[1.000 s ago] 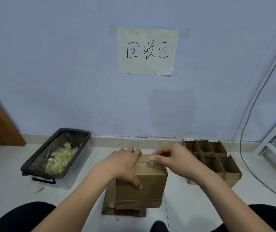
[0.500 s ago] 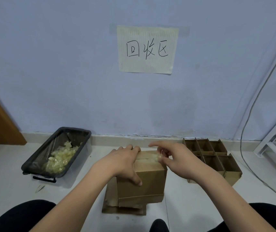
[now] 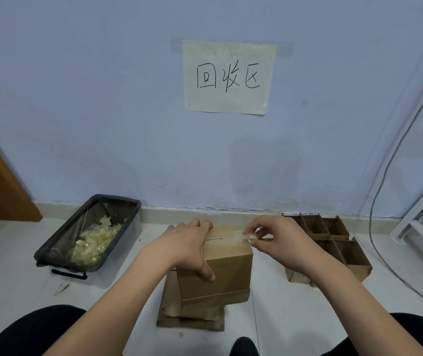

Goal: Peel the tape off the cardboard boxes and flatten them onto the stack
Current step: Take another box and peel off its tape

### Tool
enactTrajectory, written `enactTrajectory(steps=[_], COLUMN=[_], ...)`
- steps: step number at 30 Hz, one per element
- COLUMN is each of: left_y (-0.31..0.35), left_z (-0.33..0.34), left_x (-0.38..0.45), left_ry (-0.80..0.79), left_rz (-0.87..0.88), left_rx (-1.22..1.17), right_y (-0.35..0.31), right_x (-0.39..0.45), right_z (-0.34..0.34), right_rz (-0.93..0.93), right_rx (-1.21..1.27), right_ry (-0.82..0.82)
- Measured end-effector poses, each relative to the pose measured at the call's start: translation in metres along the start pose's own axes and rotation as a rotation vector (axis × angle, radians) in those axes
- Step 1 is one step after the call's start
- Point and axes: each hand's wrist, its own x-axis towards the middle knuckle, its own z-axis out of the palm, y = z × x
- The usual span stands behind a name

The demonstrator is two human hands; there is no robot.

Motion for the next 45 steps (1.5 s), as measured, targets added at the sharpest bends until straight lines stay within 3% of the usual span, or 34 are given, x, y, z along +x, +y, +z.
enactTrajectory(steps=[6,22,27,38,42,45], left_y=[0.0,-0.003,-0.005,-0.011,-0.009,-0.012], left_z=[0.002,-0.002,-0.003,-0.004,-0.004,-0.004], left_x=[-0.001,-0.002,-0.001,0.0,0.0,0.0], left_ry=[-0.025,-0.027,-0.033,-0.024,-0.035,-0.027], left_rz=[0.013,-0.004,-0.007,-0.007,0.003,-0.012], left_rx=[0.01,-0.003,-0.011,-0.032,-0.041,-0.07], right_y=[-0.002,0.002,0.002,0.004,0.001,0.0], right_x=[0.002,0.0,0.0,-0.004,-0.004,-0.003], right_z=[0.0,-0.003,-0.004,-0.011,-0.011,-0.01], right_rz=[0.051,0.048,-0.004,0.099,0.052,0.021], right_rx=[-0.07,0.191,0.09,0.13,0.009,0.068], right_ry=[0.005,0.072,-0.005,0.012,0.039,0.021])
